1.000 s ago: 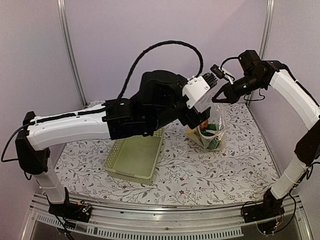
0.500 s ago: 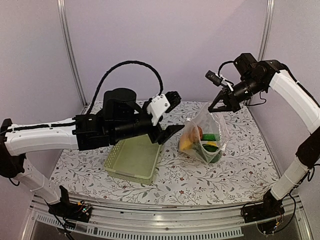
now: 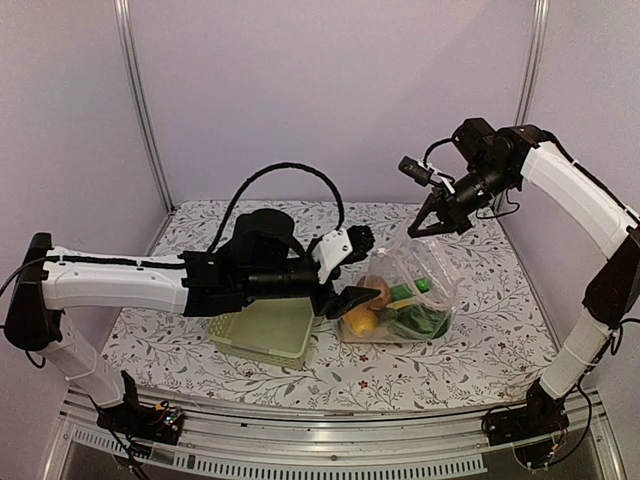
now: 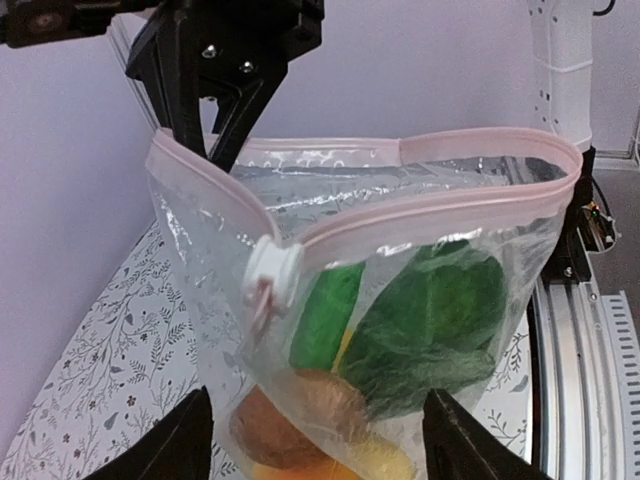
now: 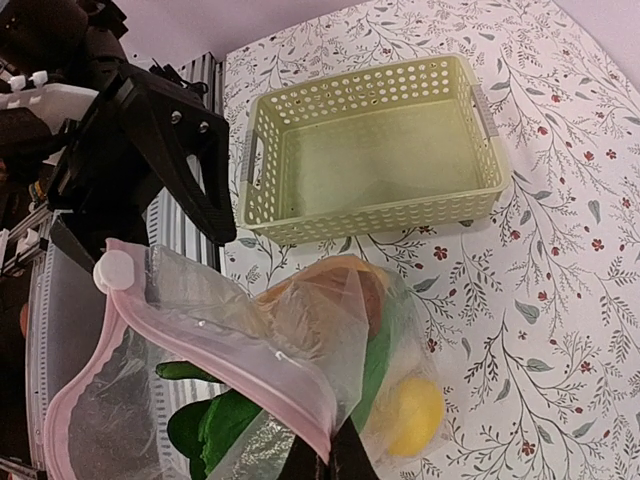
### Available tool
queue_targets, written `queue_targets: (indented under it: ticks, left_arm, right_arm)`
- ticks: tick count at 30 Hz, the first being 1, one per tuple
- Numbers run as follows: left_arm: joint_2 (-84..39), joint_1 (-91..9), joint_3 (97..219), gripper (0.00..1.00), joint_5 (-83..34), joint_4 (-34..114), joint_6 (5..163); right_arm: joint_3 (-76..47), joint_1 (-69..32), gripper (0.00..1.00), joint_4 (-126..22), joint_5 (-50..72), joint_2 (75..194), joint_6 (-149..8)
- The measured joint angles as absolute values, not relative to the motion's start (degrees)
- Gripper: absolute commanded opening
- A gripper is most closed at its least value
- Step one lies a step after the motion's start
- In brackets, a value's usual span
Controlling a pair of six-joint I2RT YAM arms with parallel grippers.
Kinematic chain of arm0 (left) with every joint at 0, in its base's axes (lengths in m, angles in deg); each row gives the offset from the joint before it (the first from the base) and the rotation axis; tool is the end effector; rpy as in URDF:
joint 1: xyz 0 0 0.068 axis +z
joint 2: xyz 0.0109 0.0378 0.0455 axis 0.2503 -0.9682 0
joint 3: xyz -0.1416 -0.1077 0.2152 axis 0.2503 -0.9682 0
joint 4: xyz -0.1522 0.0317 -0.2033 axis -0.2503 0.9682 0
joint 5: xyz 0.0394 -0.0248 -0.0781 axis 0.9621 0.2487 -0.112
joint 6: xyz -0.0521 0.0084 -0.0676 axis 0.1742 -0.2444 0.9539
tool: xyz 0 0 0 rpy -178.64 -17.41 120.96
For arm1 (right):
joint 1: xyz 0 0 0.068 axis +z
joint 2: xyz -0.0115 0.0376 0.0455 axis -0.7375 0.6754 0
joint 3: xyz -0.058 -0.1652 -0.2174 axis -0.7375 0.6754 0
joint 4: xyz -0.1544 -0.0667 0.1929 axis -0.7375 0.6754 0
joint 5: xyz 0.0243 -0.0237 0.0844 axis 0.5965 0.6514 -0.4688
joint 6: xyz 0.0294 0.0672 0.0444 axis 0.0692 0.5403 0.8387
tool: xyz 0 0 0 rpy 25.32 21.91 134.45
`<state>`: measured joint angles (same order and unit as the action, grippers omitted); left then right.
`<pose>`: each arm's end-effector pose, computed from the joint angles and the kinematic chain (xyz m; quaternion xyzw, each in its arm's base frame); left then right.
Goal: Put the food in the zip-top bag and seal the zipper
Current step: Pass from the right arm to the left
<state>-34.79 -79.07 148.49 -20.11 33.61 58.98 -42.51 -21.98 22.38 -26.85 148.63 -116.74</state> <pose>0.1644 -0.3578 0.2959 0.5191 0.6090 -0.2828 0.5288 0.2684 0.1876 0.3600 -0.5512 0.7208 0.3503 0.2322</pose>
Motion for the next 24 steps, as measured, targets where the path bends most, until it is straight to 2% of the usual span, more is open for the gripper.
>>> queue_targets:
  ticks: [14,17,21,24]
  left_arm:
    - [-39.2,-75.5,146.8,0.51,-27.2,16.2,63.4]
    - [-40.4,-74.5,146.7,0.45,-28.4,14.3,64.9]
    - [-41.1,-74.0,146.7,0.43,-30.5,12.9,66.6]
    - [-41.2,-73.8,146.0,0.36,-31.5,11.6,67.6]
  right_arm:
    - [-45.9,-22.0,0.0,23.7,-27.0,152.1,-116.8]
    - [-46.4,-22.0,0.0,23.9,-27.1,152.1,-116.8]
    - [-46.5,-22.0,0.0,24.0,-27.1,152.1,-116.8]
    - [-46.5,-22.0,0.0,24.0,-27.3,152.1,-116.8]
